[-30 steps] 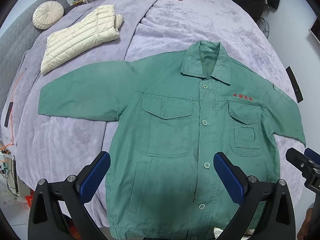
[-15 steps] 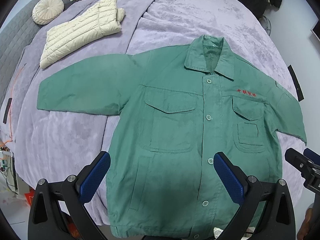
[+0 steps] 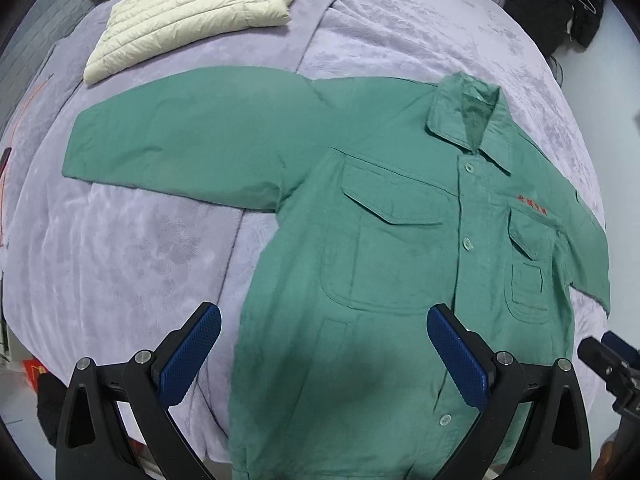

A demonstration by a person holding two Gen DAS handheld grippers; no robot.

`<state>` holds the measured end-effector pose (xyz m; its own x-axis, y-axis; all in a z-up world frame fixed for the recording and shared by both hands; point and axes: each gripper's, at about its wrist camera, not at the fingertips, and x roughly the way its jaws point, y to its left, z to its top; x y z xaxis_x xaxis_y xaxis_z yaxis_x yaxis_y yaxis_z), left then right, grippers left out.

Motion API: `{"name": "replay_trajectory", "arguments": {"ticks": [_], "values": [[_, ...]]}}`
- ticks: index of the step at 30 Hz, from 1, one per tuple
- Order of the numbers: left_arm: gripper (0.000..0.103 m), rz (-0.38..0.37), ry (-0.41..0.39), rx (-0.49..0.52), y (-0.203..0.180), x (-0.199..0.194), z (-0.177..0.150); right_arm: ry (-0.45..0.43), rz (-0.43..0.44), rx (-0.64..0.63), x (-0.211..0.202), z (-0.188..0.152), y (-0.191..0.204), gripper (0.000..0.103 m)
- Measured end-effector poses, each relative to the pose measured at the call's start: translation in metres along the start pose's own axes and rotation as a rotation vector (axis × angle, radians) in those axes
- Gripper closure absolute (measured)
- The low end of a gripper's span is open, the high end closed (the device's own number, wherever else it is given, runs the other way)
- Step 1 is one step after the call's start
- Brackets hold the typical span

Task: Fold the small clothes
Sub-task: 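Grasp a green jacket sleeve with the left gripper and fold it across the body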

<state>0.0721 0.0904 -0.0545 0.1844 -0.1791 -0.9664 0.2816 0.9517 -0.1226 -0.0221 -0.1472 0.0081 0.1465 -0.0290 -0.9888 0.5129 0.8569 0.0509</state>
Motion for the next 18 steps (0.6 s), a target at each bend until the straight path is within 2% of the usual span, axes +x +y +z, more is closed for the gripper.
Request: {"name": "replay_trajectory", "arguments": {"ticks": [3, 9, 13, 18], "values": [[0.000, -0.007, -0.035, -0.092, 0.049, 0.015, 0.019, 0.015, 0.004, -0.040, 0.010, 0.001, 0.021, 0.000], [0.000, 0.001, -0.126, -0.318, 0.173, 0.058, 0.062, 0.054, 0.011, -0.119, 0.035, 0.002, 0.070, 0.000], [0.000, 0.044, -0.157, -0.448, 0.249, 0.098, 0.083, 0.080, 0.028, -0.143, 0.051, -0.002, 0.096, 0.000], [0.000, 0.027, -0.176, -0.570, 0.310, 0.131, 0.102, 0.130, 0.023, -0.181, 0.071, -0.010, 0.118, 0.000]]}}
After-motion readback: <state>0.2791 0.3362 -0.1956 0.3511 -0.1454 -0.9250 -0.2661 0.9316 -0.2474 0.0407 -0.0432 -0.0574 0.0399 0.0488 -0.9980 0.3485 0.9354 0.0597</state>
